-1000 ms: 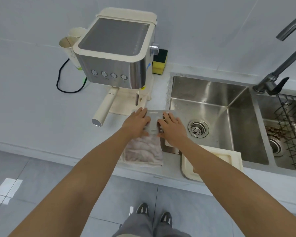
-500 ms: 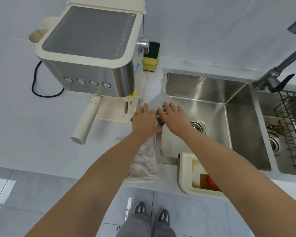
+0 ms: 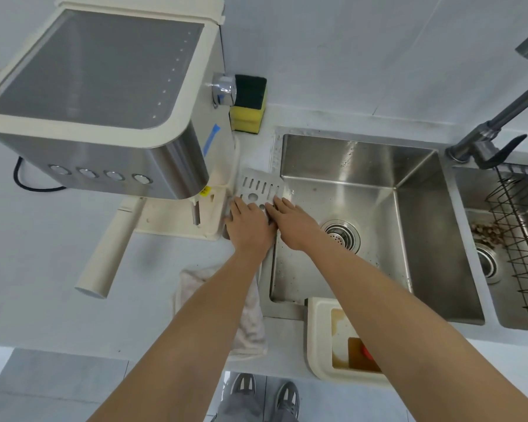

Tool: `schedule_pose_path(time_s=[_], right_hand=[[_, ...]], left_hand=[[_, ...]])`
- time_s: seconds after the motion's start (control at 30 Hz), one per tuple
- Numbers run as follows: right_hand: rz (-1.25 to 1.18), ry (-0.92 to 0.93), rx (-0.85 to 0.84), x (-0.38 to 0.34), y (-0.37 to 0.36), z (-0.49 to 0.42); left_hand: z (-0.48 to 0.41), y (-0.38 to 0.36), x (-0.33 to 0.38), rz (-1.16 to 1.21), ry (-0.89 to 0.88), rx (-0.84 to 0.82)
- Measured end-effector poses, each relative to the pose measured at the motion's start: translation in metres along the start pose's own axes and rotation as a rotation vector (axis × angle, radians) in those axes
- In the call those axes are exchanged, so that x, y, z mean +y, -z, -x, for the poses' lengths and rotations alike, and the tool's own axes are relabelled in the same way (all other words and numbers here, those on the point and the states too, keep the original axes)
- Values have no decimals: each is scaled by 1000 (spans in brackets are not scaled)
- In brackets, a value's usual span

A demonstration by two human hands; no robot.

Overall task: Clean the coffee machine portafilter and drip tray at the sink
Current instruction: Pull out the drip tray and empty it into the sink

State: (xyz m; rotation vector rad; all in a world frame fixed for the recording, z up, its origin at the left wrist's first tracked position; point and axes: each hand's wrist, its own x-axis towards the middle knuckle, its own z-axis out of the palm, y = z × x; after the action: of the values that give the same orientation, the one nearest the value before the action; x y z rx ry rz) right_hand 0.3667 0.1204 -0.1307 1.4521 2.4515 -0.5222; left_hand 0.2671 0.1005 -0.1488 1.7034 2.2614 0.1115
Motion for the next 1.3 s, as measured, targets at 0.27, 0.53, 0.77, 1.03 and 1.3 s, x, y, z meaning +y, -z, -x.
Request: schedule_pose_path(time_s=[0.27,0.53,0.77,1.03,1.3], right_hand=[[19,-51,-88,0,0,-6],[-40,-135,12,0,0,7],[-173,-166,108,24,19,60],[-403,-304,129,61,2,154],[-528,-337,65,79,-37,228]], left_hand=[[-1,-2,-3,66,17,-70],[3,12,-9,111,-48,-112],[39,30,-1,258,-159,-101],[107,20,-6,287,-273,-290],[155,9,3,143,-366,-473]])
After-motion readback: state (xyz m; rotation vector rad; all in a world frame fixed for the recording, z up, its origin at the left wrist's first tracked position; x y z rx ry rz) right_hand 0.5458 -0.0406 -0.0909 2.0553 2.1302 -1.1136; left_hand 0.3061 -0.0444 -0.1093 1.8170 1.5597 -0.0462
